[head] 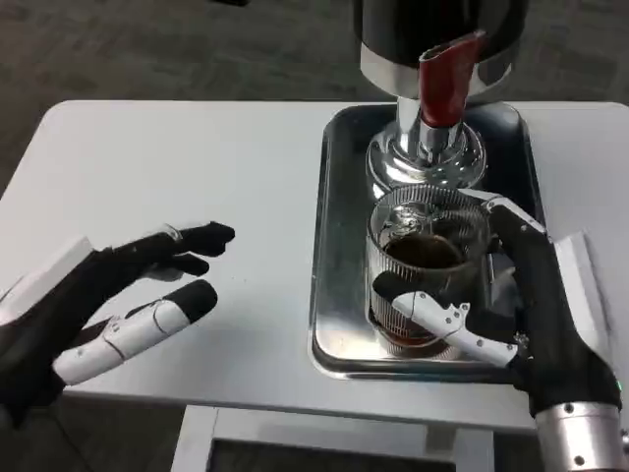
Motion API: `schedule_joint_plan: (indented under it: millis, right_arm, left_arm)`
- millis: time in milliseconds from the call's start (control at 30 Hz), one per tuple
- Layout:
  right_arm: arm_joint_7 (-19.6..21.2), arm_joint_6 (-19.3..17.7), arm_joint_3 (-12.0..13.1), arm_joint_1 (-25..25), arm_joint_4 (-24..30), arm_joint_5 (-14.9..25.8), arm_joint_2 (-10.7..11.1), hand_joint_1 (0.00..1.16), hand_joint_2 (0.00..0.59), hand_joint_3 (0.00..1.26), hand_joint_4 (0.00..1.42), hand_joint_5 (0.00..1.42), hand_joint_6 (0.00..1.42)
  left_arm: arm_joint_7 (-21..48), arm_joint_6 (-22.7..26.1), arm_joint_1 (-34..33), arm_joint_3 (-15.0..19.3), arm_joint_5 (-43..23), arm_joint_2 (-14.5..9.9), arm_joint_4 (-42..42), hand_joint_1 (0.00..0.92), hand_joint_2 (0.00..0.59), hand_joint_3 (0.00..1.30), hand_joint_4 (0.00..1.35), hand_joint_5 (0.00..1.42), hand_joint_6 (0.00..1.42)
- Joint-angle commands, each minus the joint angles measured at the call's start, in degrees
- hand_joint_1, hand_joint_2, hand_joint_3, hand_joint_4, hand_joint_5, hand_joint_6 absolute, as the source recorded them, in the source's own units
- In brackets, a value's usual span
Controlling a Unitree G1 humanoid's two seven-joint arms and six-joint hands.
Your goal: Grasp the cup under the faucet to collect the drink, then remove the cup.
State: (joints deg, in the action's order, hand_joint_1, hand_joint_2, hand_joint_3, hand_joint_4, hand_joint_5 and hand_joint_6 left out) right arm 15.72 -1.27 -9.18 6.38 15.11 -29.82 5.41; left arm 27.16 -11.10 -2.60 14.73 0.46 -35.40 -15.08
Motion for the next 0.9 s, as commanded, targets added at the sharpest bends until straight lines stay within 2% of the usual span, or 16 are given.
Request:
schedule_joint_plan:
  millis: [33,367,900]
  right_arm:
    - [-0.9,-0.9,0.9,-1.2,2.3,1.0,-0.2,0.81,0.201,0.97,1.16,1.36,1.42]
    - [-5.0,-1.5,5.2,-5.5,9.5,3.9,1.8,0.82,0.201,1.02,1.2,1.42,1.42]
    - [-9.1,-0.9,10.1,-8.5,16.7,7.3,2.0,0.82,0.208,1.05,1.23,1.42,1.42]
  left_arm:
    - [0.7,-1.2,-0.9,-0.9,0.2,-1.0,0.9,0.0,0.106,0.26,0.23,0.27,0.26]
    - [0.5,-1.9,-4.7,-3.9,0.7,-0.5,3.1,0.0,0.102,0.26,0.23,0.27,0.26]
    - [0.8,-2.9,-5.8,-6.1,0.7,-0.8,2.4,0.0,0.103,0.25,0.23,0.26,0.26]
